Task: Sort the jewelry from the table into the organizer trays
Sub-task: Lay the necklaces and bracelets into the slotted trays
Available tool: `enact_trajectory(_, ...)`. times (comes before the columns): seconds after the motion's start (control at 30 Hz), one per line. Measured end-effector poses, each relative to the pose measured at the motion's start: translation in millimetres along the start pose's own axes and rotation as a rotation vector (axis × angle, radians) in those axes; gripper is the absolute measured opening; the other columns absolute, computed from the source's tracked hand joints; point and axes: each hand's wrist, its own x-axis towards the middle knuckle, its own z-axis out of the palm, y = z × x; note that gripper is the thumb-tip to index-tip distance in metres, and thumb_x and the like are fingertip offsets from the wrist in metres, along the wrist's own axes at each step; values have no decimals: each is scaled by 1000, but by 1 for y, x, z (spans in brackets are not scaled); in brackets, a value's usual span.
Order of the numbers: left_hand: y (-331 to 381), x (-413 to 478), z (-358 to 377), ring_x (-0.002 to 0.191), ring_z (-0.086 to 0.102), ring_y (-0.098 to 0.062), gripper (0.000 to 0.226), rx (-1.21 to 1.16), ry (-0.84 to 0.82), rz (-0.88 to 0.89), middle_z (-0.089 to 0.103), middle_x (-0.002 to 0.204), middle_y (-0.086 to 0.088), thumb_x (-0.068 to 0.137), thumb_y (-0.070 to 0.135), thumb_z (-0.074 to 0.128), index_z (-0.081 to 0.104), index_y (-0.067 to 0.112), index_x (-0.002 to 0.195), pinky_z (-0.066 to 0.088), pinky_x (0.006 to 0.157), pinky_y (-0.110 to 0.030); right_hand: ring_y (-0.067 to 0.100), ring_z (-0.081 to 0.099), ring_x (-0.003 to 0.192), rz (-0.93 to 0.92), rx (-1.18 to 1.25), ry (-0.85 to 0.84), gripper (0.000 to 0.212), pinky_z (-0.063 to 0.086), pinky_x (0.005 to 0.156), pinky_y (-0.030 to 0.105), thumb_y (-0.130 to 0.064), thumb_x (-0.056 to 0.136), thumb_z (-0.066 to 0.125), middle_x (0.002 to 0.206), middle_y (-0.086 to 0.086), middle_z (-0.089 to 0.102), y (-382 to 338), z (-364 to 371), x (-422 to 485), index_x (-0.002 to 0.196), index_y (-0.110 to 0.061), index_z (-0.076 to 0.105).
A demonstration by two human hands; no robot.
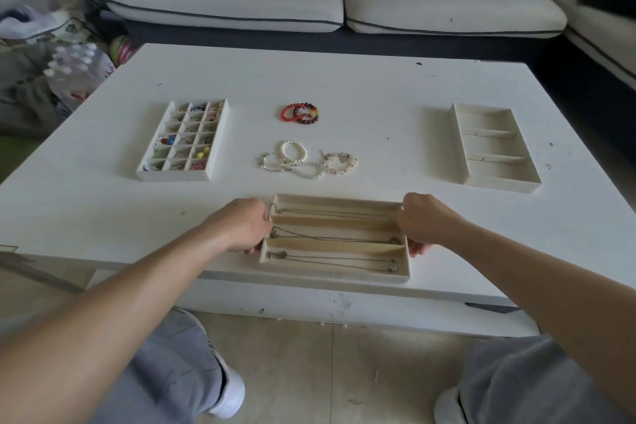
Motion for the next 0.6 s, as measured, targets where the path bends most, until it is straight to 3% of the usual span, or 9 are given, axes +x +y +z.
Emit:
enact_trajectory(0.1,-12,-1,-7,74,70,-27,30,77,93,-51,71,73,-7,101,24,43,54,12,76,50,67,-31,27,74,61,-12,249,16,33,59,62,28,3,90,32,65,15,74,-11,5,6,90,12,64)
enact_trajectory(0.2,-32,-2,-21,82,64,-23,27,154,178,-135,66,90,-1,103,32,38,60,19,95,55,77,-36,35,74,62,-90,428,-11,33,61,60,37,-2,90,28,69,21,73,-39,18,-2,120,1,42)
enact_trajectory(0.27,-47,-4,-31,83,61,-21,25,157,192,-188,63,92,0,102,30,35,57,20,97,53,76,-35,38,74,66,-107,540,-83,39,62,59,42,-6,91,30,74,25,73,-55,30,-4,128,-6,43)
enact_trajectory(0.33,-65,-10,-42,82,60,-21,27,139,237,-247,63,93,2,100,32,35,59,21,97,49,72,-32,42,74,71,-91,546,-155,37,63,67,49,-9,91,32,77,25,73,-73,39,-4,118,7,52)
enact_trajectory(0.43,-94,-16,-59,86,58,-23,25,95,383,-334,61,102,3,99,35,43,62,23,110,48,74,-35,37,75,69,-108,394,-174,38,63,67,39,-21,97,34,72,20,74,-94,48,-3,102,9,56)
enact_trajectory(0.5,-122,-5,-71,94,58,-30,27,2,459,-390,60,111,-4,98,33,46,56,17,117,46,74,-38,26,73,64,-213,76,-58,37,57,62,32,-31,99,31,67,9,74,-104,51,3,93,-4,56)
enact_trajectory(0.6,-163,24,-81,99,59,-43,34,-156,487,-433,62,114,-21,93,34,49,56,5,108,45,75,-42,21,64,74,-324,-339,155,42,46,66,30,-42,99,28,73,-2,64,-111,49,12,76,-18,53)
